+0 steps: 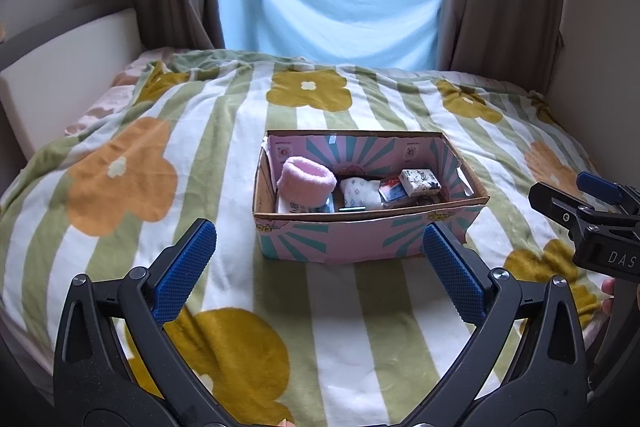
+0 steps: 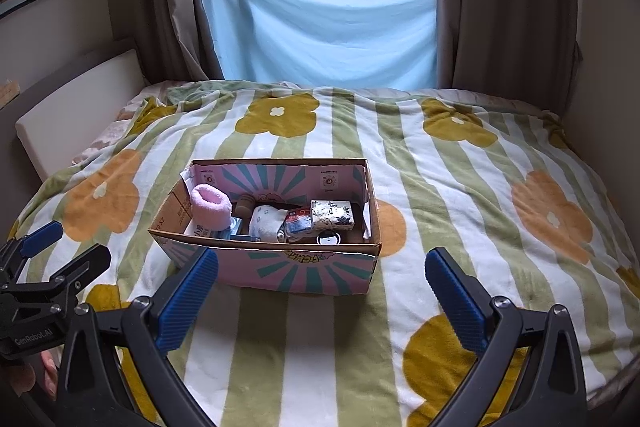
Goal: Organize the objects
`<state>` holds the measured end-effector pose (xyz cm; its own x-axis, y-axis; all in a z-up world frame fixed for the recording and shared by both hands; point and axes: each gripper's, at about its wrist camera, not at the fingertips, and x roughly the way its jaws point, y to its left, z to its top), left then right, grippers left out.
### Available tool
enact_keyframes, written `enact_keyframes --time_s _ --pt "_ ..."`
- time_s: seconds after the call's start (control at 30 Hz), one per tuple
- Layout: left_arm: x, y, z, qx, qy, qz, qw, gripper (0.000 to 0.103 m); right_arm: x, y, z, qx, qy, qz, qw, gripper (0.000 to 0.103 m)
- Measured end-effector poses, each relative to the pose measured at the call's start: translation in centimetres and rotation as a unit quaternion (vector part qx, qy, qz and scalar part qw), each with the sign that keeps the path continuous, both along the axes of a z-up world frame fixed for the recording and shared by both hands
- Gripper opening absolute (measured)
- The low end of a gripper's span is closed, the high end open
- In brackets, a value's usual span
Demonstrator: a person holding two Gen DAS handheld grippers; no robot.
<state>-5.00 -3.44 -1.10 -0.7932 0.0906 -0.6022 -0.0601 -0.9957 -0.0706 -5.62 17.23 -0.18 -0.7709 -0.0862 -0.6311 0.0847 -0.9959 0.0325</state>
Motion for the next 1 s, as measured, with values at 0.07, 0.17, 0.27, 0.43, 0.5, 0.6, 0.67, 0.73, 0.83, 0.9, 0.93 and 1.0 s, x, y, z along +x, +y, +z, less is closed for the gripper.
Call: enact_keyframes --time_s 0.07,0.17,0.27,0.43,0.5,0.6,0.67,0.73,0.83,0.9,0.93,1.0 --pt "0.01 0.16 -0.03 0.002 0.002 0.001 1.0000 0.103 -0.05 -0.02 0.09 0.002 0.000 0.001 1.000 0.103" --pt "0.18 0.37 0.04 0.000 0.006 -0.001 1.0000 0.103 -0.17 -0.10 0.29 0.006 0.003 0.003 1.000 0.103" --pt "0.30 0.47 0.15 0.000 0.008 -0.004 1.0000 0.103 -0.23 -0.14 0.39 0.009 0.004 0.004 1.000 0.103" --pt "0.37 0.40 0.27 0.001 0.009 -0.008 0.9999 0.103 0.00 -0.18 0.38 0.012 0.006 0.004 1.000 0.103" --pt "0.44 0.34 0.29 0.005 0.010 -0.009 0.9999 0.103 0.03 -0.20 0.43 0.015 0.007 0.003 1.000 0.103" --pt "0.54 0.28 0.36 0.003 0.011 -0.008 0.9999 0.103 0.08 -0.20 0.50 0.017 0.007 0.003 1.000 0.103" --pt "0.61 0.22 0.44 0.004 0.013 -0.008 0.9999 0.103 0.08 -0.24 0.49 0.017 0.008 0.003 1.000 0.103" --pt "0.69 0.20 0.54 0.004 0.014 -0.008 0.9999 0.103 0.10 -0.25 0.52 0.016 0.009 0.003 1.000 0.103" --pt "0.71 0.27 0.51 0.002 0.014 -0.007 0.9999 0.103 0.10 -0.26 0.50 0.017 0.008 0.004 1.000 0.103" --pt "0.82 0.18 0.58 0.000 0.015 -0.008 0.9999 0.103 0.11 -0.28 0.48 0.018 0.008 0.003 1.000 0.102" --pt "0.79 0.25 0.61 0.001 0.015 -0.007 0.9999 0.103 0.13 -0.35 0.53 0.019 0.008 0.003 1.000 0.102" --pt "0.85 0.17 0.63 0.001 0.015 -0.007 0.9999 0.103 0.12 -0.36 0.51 0.018 0.008 0.003 1.000 0.103"
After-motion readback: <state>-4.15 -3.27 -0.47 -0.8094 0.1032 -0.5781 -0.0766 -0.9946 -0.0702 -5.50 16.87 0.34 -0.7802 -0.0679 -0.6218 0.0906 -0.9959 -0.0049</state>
